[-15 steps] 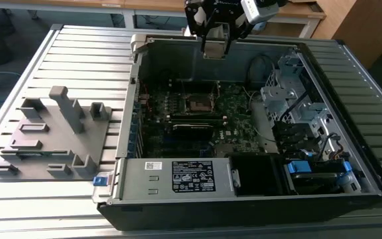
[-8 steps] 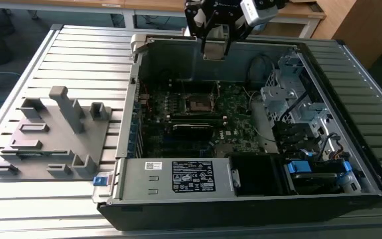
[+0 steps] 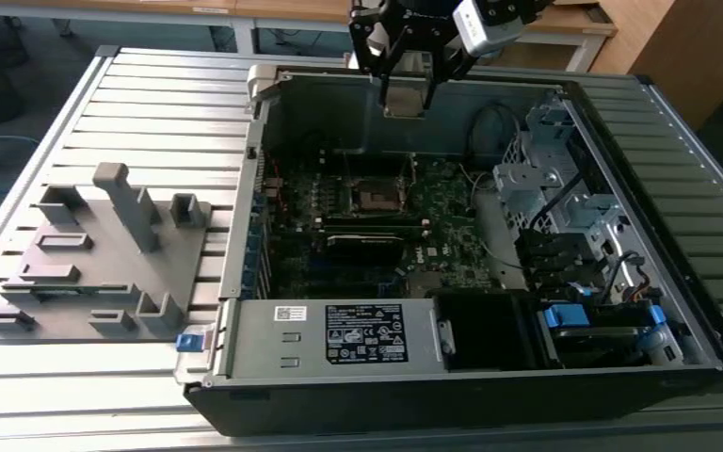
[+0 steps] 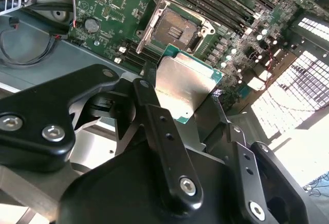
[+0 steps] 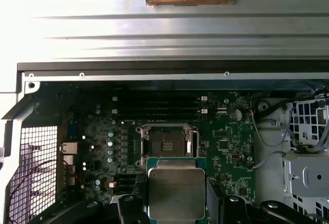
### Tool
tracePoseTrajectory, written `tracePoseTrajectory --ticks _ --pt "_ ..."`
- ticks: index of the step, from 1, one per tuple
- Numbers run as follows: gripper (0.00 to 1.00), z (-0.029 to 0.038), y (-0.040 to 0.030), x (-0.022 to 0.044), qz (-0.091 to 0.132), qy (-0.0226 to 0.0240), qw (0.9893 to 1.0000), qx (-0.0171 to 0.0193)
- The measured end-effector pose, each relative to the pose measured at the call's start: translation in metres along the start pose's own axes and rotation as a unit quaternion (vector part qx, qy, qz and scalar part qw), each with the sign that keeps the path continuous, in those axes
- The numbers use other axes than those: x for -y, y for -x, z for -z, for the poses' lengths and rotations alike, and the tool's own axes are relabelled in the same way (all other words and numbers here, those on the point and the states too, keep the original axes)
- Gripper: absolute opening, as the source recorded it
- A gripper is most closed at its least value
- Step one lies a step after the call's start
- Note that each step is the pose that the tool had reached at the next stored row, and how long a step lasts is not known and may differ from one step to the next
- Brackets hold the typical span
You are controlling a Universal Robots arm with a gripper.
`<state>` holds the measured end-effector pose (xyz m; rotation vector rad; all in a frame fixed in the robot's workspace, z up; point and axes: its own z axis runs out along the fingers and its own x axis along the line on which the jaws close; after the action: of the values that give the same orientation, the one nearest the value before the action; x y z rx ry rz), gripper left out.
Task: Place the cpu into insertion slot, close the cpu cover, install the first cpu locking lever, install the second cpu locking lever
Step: 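Place the cpu into insertion slot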
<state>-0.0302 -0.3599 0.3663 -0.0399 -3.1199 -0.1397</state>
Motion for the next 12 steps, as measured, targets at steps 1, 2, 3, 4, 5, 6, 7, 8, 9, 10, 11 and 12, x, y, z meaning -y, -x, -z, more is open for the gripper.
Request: tracePoseTrajectory --ticks 1,2,3,4,5,6,7,8,9,10,11,12 --pt "0.54 0.0 0.0 0.0 0.0 0.0 1.0 0.0" --pt "0.54 -0.0001 0.0 0.0 0.0 0.0001 1.0 0.0" --pt "0.54 -0.0001 0.0 0.0 0.0 0.0001 1.0 0.0001" --pt "0.54 -0.0002 0.0 0.0 0.0 0.0001 1.0 0.0" --pt "0.54 -0.0003 0.0 0.0 0.0 0.0001 1.0 0.0001" --pt "0.54 -0.001 0.0 0.0001 0.0 0.0003 1.0 0.0001" --pt "0.54 -0.002 0.0 0.0002 0.0 0.0003 1.0 0.0001" --pt "0.54 -0.0031 0.0 0.0003 0.0 0.0001 1.0 0.0001" --pt "0.54 -0.0046 0.0001 0.0004 0.0 0.0001 1.0 0.0" --pt "0.54 -0.006 0.0001 0.0006 0.0 0.0001 1.0 0.0" --pt "0.54 -0.0075 0.0001 0.0007 0.0 0.0001 1.0 0.0001" --pt "0.54 -0.009 0.0002 0.0008 0.0 0.0001 1.0 0.0001"
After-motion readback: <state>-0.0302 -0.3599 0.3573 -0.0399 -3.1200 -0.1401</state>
